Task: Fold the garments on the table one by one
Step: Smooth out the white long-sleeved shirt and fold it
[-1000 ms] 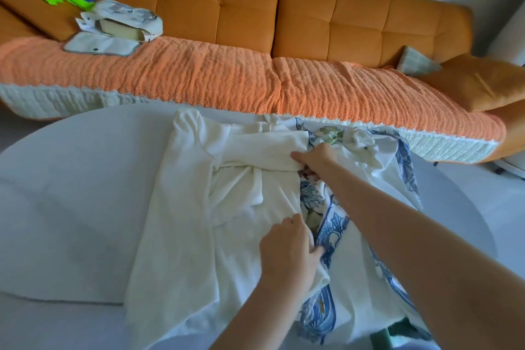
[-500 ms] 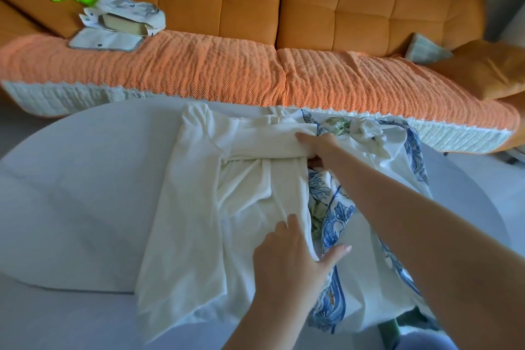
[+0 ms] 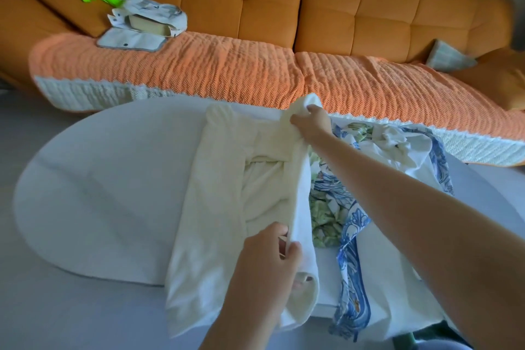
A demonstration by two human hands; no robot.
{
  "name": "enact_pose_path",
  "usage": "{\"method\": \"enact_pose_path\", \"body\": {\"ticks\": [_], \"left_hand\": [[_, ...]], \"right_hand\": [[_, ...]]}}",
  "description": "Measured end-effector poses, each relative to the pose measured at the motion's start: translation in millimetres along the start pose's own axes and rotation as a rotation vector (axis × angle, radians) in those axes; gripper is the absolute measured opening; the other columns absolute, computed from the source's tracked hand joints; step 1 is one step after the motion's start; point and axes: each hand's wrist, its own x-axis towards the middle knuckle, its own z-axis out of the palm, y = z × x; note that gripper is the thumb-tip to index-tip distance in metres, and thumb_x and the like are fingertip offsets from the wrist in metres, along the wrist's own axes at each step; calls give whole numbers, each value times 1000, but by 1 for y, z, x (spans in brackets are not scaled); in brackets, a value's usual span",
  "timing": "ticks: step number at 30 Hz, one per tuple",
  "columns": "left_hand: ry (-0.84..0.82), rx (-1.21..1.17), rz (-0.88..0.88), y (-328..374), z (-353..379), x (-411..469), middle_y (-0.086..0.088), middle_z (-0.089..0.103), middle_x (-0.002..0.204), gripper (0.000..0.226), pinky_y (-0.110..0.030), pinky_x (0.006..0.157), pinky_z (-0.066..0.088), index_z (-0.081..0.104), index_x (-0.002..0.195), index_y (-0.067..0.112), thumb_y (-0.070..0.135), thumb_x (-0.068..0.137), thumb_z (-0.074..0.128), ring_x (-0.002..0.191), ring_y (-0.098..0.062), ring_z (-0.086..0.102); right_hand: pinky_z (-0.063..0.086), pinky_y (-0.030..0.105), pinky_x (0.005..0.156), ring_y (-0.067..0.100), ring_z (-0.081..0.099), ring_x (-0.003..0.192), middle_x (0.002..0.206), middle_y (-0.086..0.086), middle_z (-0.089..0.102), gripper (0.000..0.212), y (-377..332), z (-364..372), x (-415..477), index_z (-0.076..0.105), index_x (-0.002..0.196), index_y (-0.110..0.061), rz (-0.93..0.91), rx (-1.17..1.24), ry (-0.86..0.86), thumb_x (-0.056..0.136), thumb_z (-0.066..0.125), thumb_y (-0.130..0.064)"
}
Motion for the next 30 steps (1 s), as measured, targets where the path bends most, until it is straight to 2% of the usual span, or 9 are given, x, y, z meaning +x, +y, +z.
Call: {"method": "enact_pose_path", "body": {"ticks": [4, 9, 12, 16, 18, 21, 24, 27, 30], "left_hand": [[61, -133, -103, -10, -17, -11, 2, 60, 78, 24, -18, 49, 49, 54, 115, 20, 17, 91, 55, 54, -16, 68], [125, -62, -88, -34, -27, -21, 9, 59, 61, 54, -28, 51, 54, 28, 139, 33, 18, 93, 52, 51, -14, 66], [121, 32, -82, -45, -26, -24, 4, 60, 67, 55, -27, 61, 54, 18, 143, 39, 24, 97, 44, 58, -15, 66], [218, 421, 202, -51, -20, -25, 12, 43, 46, 50, -11, 37, 32, 45, 135, 29, 32, 84, 45, 34, -2, 44], [290, 492, 289, -47, -22, -24, 12, 47, 53, 47, -13, 37, 32, 61, 120, 28, 27, 73, 66, 40, -3, 46], [379, 562, 402, -45, -27, -9, -1, 63, 103, 49, -26, 65, 52, 67, 111, 27, 19, 64, 77, 92, -20, 59], [295, 657, 554, -48, -32, 23, -2, 51, 137, 34, -44, 104, 38, 60, 119, 28, 27, 86, 54, 133, -23, 40], [71, 772, 639, -66, -28, 51, 3, 50, 139, 44, -50, 108, 19, 55, 127, 29, 42, 90, 37, 135, -18, 38], [45, 692, 594, -72, -26, 66, 10, 67, 108, 37, -45, 108, 31, 62, 113, 30, 42, 90, 36, 110, -12, 60]], "right_hand": [[42, 30, 81, 27, 56, 109, 120, 10, 58, 41, -32, 44, -17, 52, 127, -10, -159, -325, -50, 88, 53, -22], [38, 32, 87, 30, 44, 123, 152, 11, 18, 55, -17, 100, -28, 46, 133, -7, -177, -606, -332, 92, 44, -43], [34, 37, 93, 33, 40, 122, 137, 11, 35, 44, -17, 94, -26, 50, 131, -18, -281, -682, -268, 97, 32, -40], [17, 42, 109, 31, 21, 136, 149, 6, 29, 42, -16, 75, -11, 39, 139, -20, -312, -613, -283, 100, 25, -28], [24, 41, 109, 27, 30, 134, 147, 8, 35, 42, -9, 73, -1, 43, 138, -15, -317, -495, -286, 100, 27, -24], [42, 32, 92, 24, 51, 111, 132, 10, 49, 38, -2, 69, 12, 54, 131, -20, -283, -300, -224, 97, 38, -19], [42, 37, 99, 26, 48, 115, 126, 8, 58, 36, 0, 68, 17, 60, 125, -16, -344, -385, -305, 95, 39, -15], [37, 31, 101, 26, 47, 116, 132, -1, 54, 39, 8, 71, 20, 53, 133, -26, -417, -561, -376, 98, 35, -21], [41, 7, 79, 14, 57, 94, 122, -5, 58, 36, 15, 68, 27, 55, 131, -26, -390, -443, -409, 99, 39, -19]]}}
